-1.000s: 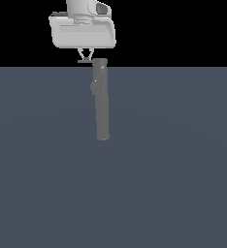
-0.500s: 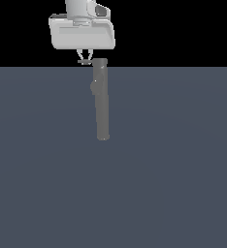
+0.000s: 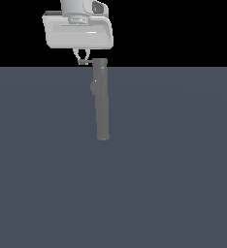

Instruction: Turn on the faucet by rotating a designated handle.

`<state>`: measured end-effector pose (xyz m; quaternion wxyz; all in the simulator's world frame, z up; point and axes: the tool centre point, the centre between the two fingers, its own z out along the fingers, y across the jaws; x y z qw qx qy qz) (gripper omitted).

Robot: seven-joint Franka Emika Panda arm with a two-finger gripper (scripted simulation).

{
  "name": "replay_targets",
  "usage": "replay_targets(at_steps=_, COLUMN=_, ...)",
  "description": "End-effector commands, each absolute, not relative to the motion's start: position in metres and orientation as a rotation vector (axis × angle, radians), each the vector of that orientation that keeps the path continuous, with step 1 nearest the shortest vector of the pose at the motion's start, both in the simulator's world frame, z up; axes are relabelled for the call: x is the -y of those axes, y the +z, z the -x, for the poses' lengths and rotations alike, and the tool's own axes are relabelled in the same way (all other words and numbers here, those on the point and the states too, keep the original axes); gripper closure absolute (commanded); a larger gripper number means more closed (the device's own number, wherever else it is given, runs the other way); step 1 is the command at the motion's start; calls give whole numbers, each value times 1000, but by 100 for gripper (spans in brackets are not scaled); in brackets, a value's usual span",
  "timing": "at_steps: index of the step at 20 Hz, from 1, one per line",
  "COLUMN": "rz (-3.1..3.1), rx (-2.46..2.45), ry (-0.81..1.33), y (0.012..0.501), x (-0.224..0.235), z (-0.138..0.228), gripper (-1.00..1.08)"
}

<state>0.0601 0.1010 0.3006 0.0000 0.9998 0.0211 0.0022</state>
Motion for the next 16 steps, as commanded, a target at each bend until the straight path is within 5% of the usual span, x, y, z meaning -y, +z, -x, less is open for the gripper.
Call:
replay_targets(at_steps=1, rz=-3141, rx=-69, ry=0, y=301, x=-104, z=-50, gripper=108)
replay_targets(at_steps=16, rz=-3141, rx=-65, ry=6, y=301, x=-88, z=-21, gripper=108)
